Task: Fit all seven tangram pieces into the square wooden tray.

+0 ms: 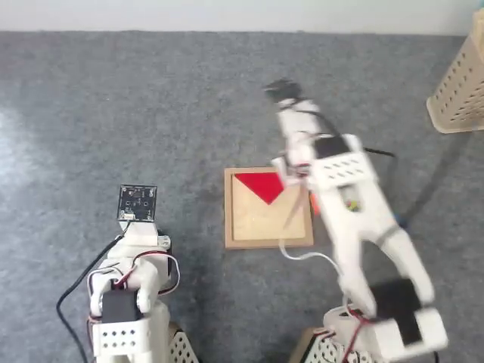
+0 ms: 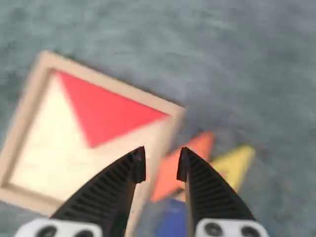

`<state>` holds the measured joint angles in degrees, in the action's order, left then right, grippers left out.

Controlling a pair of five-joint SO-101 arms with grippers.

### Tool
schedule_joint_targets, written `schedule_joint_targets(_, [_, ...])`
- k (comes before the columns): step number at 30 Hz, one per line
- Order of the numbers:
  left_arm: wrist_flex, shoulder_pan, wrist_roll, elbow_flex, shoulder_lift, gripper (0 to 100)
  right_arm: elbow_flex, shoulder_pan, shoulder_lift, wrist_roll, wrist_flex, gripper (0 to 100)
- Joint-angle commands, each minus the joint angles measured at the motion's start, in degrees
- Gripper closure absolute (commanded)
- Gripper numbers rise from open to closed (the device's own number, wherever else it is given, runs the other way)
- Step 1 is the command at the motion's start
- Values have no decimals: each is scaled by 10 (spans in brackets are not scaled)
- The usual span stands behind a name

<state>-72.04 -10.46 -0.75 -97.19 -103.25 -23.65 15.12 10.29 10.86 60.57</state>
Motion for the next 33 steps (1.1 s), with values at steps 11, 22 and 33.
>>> schedule_joint_targets(11, [-3, 2, 4, 7, -10, 988, 42, -83, -124, -41, 25, 870])
schedule_joint_targets(22, [-3, 2, 4, 7, -10, 988, 146, -160, -278, -43, 51, 870])
schedule_joint_targets(33, [-3, 2, 4, 7, -10, 988, 200, -208, -284, -46, 80, 870])
